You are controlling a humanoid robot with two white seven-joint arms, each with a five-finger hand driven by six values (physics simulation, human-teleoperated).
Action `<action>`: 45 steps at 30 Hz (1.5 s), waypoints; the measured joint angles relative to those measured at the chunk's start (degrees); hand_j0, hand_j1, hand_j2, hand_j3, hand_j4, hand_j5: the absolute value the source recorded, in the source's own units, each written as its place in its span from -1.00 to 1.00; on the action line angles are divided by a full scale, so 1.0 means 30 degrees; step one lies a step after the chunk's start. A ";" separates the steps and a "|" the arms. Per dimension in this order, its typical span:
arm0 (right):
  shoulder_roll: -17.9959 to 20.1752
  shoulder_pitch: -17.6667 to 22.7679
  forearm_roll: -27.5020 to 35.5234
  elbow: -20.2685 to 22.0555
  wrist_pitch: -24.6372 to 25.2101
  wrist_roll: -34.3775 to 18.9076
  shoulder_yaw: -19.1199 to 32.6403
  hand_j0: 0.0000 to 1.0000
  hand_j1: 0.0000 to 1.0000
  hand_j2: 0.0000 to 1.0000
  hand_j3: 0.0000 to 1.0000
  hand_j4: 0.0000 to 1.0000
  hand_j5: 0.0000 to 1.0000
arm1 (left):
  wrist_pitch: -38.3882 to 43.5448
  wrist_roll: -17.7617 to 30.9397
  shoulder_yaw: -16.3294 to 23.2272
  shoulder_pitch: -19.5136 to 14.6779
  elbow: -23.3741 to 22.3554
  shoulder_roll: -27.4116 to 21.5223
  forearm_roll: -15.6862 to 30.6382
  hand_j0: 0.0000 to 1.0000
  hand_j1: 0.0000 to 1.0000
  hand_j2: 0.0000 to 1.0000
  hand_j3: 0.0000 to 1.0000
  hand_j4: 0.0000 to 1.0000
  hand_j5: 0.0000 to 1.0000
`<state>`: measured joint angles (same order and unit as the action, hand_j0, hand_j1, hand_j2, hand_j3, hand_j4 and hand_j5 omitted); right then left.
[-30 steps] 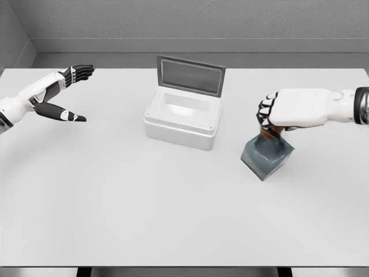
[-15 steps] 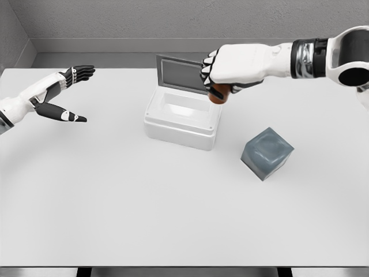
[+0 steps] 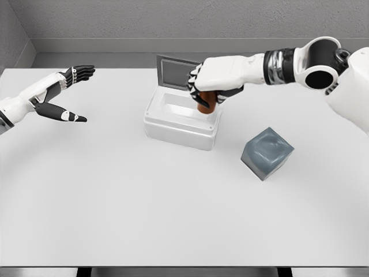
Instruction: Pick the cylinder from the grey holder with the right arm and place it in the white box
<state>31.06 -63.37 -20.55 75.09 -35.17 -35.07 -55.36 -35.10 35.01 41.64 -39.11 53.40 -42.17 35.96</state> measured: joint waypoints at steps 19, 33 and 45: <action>-0.0437 0.0000 -0.0265 -0.1060 -0.0001 0.0003 -0.0466 -0.64 -0.64 -0.64 -0.64 -0.64 -0.64 | 0.0000 0.0000 -0.0004 0.0029 0.0018 0.0008 -0.0006 1.00 1.00 1.00 1.00 1.00 1.00; -0.0488 0.0000 -0.0269 -0.1129 0.0005 0.0013 -0.0544 0.89 0.89 0.89 0.89 0.89 0.89 | 0.0000 0.0000 -0.0013 0.0029 0.0019 0.0009 -0.0006 1.00 1.00 1.00 1.00 1.00 1.00; 0.0488 0.0907 0.0595 -0.0823 -0.0005 0.0013 0.3081 1.00 1.00 1.00 1.00 1.00 1.00 | -0.0001 0.0000 -0.0021 0.0029 0.0004 0.0006 -0.0013 1.00 1.00 1.00 1.00 1.00 1.00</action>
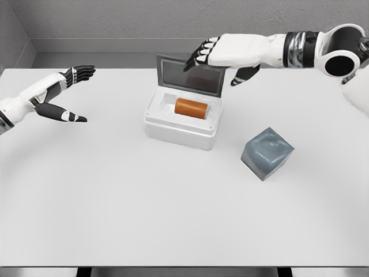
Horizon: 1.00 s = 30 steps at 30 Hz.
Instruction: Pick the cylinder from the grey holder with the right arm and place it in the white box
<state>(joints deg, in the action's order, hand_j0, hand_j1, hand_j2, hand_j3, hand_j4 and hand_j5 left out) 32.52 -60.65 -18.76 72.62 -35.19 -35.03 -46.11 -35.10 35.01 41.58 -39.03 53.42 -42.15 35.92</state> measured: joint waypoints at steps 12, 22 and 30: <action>0.4296 0.3458 0.0697 -0.0336 0.0009 0.0001 0.3795 1.00 1.00 1.00 1.00 1.00 1.00 | 0.1497 -0.0001 -0.0262 -0.3222 0.0151 0.2584 -0.1994 1.00 1.00 1.00 1.00 1.00 1.00; 0.4477 0.3663 0.0522 -0.0219 0.0012 0.0002 0.2488 1.00 1.00 1.00 1.00 1.00 1.00 | 0.1742 0.0002 -0.0534 -0.4218 -0.3287 0.6757 -0.4824 1.00 1.00 1.00 1.00 1.00 1.00; 0.4449 0.3897 0.0345 -0.0234 0.0009 0.0002 0.1810 1.00 1.00 1.00 1.00 1.00 1.00 | 0.1673 0.0002 -0.0505 -0.4365 -0.3390 0.7447 -0.5042 1.00 1.00 1.00 1.00 1.00 1.00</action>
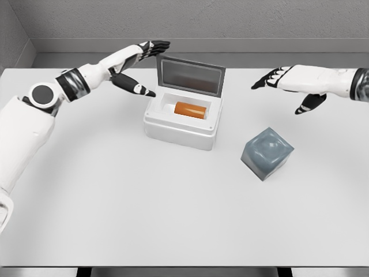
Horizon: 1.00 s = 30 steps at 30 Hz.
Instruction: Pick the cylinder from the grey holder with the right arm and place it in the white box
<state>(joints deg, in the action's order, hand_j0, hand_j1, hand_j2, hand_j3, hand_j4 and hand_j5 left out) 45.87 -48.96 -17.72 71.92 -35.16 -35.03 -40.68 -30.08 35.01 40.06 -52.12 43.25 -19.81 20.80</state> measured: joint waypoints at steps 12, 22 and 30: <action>-0.0001 -0.0175 -0.0135 0.0007 0.0003 0.0001 -0.0043 1.00 1.00 1.00 1.00 1.00 1.00 | -0.1200 0.0000 0.0051 0.0205 0.0467 -0.0176 0.0181 1.00 1.00 1.00 1.00 1.00 1.00; 0.0039 -0.0234 -0.0140 0.0023 0.0002 0.0000 -0.0025 1.00 1.00 1.00 1.00 1.00 1.00 | -0.1649 -0.0006 0.0181 0.0762 0.1896 -0.0705 0.0186 1.00 1.00 1.00 1.00 1.00 1.00; 0.0041 -0.0234 -0.0139 0.0047 0.0002 0.0000 0.0010 1.00 1.00 1.00 1.00 1.00 1.00 | -0.1676 0.0000 0.0161 0.1055 0.1467 -0.2312 0.0708 1.00 1.00 1.00 1.00 1.00 1.00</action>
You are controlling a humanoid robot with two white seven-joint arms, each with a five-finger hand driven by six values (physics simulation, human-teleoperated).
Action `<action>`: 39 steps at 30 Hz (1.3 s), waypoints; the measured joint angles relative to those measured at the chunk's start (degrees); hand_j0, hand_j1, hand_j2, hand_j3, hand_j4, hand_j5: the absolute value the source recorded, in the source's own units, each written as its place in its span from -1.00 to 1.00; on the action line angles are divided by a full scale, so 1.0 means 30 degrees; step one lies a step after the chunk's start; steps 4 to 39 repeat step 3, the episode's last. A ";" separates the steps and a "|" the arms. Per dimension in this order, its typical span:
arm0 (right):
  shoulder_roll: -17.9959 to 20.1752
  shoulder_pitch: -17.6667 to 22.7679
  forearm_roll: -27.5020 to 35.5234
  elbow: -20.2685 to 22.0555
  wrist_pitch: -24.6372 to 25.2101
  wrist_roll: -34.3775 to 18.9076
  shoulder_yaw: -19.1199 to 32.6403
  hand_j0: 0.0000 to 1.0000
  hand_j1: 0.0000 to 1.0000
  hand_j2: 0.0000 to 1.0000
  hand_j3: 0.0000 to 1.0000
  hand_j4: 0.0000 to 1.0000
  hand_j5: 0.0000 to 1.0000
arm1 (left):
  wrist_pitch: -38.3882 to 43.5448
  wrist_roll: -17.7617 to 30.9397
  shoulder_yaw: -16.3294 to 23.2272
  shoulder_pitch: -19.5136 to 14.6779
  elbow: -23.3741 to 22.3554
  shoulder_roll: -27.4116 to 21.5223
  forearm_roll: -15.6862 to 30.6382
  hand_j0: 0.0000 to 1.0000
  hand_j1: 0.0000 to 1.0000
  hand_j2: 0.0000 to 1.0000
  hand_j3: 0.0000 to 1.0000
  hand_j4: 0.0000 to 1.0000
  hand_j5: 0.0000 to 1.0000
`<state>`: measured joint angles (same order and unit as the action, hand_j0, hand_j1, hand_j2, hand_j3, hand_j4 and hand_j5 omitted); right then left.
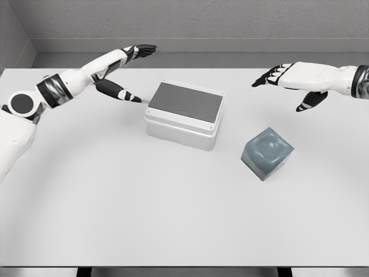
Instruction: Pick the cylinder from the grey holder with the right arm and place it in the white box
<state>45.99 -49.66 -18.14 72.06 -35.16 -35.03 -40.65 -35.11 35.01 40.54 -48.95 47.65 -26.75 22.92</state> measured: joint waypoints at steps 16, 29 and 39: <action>-0.0006 0.0029 -0.0001 0.0001 0.0000 0.0000 -0.0017 1.00 1.00 1.00 1.00 1.00 1.00 | 0.0002 -0.0001 0.0009 0.0029 -0.1046 -0.0394 -0.0018 1.00 1.00 1.00 1.00 1.00 1.00; -0.0006 0.0029 -0.0001 0.0001 0.0000 0.0000 -0.0017 1.00 1.00 1.00 1.00 1.00 1.00 | 0.0002 -0.0001 0.0009 0.0029 -0.1046 -0.0394 -0.0018 1.00 1.00 1.00 1.00 1.00 1.00; -0.0006 0.0029 -0.0001 0.0001 0.0000 0.0000 -0.0017 1.00 1.00 1.00 1.00 1.00 1.00 | 0.0002 -0.0001 0.0009 0.0029 -0.1046 -0.0394 -0.0018 1.00 1.00 1.00 1.00 1.00 1.00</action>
